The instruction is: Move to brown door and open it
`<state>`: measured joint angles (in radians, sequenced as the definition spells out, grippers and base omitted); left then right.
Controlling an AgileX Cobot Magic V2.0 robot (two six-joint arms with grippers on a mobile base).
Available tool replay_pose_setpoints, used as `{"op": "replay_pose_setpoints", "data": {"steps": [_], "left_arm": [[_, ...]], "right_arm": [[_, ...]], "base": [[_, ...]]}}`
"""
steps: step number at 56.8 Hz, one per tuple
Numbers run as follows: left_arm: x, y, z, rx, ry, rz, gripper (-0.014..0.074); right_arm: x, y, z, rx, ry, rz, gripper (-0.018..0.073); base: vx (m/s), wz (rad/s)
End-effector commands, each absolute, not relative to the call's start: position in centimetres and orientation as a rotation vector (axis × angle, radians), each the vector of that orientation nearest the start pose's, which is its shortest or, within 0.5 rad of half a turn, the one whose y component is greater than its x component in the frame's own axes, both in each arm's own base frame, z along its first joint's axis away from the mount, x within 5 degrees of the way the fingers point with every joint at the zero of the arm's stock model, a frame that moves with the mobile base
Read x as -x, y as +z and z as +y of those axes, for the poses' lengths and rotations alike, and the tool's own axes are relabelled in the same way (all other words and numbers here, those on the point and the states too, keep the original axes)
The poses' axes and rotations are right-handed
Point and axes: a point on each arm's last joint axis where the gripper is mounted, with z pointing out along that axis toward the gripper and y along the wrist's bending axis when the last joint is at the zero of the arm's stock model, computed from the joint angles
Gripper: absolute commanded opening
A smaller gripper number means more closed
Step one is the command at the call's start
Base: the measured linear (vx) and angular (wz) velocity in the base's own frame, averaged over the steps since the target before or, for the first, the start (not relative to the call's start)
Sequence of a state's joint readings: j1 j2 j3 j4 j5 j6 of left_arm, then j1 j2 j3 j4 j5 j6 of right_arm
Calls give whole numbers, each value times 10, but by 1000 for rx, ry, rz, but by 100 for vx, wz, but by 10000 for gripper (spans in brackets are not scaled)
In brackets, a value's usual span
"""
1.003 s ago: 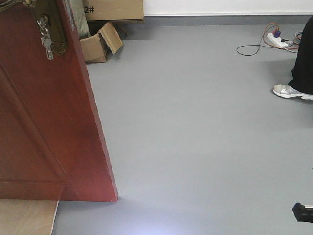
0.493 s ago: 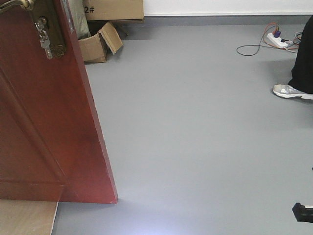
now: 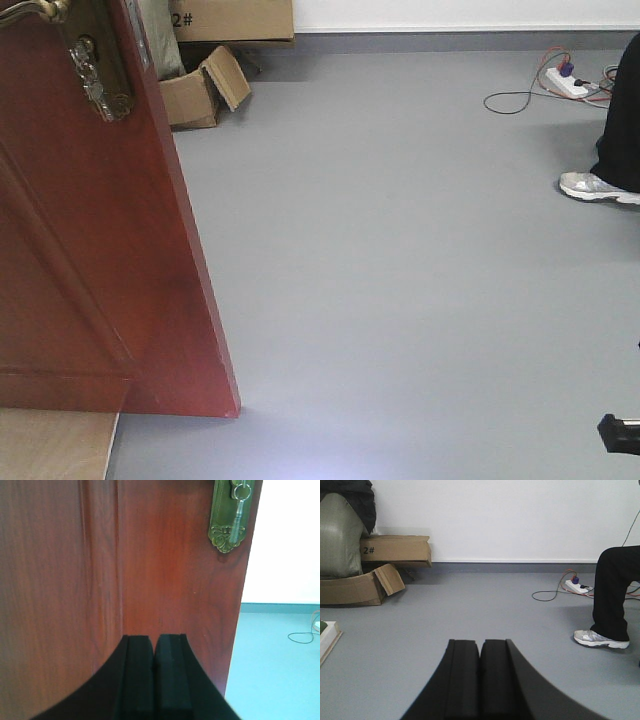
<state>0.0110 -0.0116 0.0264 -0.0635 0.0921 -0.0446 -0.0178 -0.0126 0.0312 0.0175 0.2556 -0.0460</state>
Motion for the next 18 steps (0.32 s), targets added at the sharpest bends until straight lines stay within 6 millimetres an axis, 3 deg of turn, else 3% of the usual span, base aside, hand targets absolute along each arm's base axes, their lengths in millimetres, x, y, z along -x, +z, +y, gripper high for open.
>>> {"op": "replay_pose_setpoints", "data": {"steps": [1,18], "left_arm": [[-55,210,1,90,-80,1484,-6],[-54,210,1,90,-80,1475,-6]], "right_arm": [[-56,186,-1,21,-39,1676,0],[-56,186,-1,21,-39,1676,0]], "base": [[0,0],[0,0]]}}
